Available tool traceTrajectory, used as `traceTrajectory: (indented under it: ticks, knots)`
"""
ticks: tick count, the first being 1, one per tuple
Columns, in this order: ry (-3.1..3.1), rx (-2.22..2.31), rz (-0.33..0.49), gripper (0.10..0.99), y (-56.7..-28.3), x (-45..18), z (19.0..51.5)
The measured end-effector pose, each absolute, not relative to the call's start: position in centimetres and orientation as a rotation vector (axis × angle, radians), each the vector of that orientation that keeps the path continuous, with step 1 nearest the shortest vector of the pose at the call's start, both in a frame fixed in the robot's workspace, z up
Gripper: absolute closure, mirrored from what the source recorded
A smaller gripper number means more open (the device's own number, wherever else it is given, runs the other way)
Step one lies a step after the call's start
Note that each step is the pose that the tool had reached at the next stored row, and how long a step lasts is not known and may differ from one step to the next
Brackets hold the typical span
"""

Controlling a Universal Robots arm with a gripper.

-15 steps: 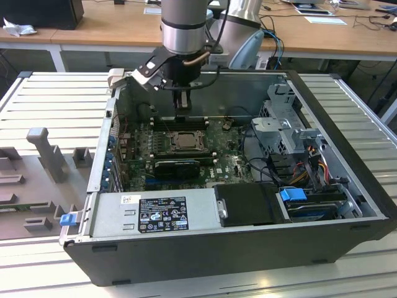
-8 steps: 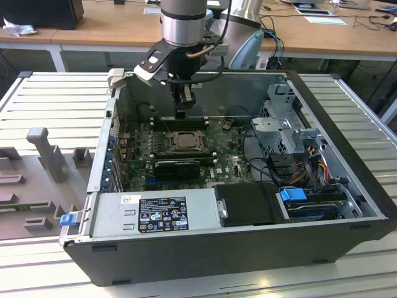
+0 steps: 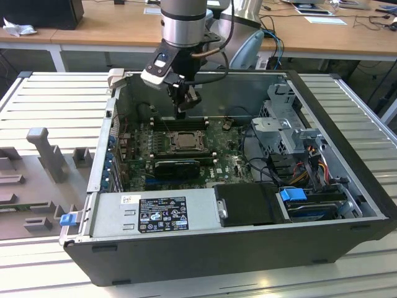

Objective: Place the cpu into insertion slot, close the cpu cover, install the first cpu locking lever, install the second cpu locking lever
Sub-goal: 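Install the first cpu locking lever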

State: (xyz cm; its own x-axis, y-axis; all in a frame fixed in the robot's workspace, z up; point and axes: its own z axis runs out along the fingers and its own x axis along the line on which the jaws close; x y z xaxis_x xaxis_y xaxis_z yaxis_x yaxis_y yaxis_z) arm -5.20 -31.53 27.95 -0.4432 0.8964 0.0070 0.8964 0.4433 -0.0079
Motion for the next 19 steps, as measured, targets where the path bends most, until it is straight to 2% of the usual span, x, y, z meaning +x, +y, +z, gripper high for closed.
traceTrajectory:
  ticks: [19]
  knots:
    - [-2.945,-1.068,0.008,0.980,-31.54,-5.20,27.82]
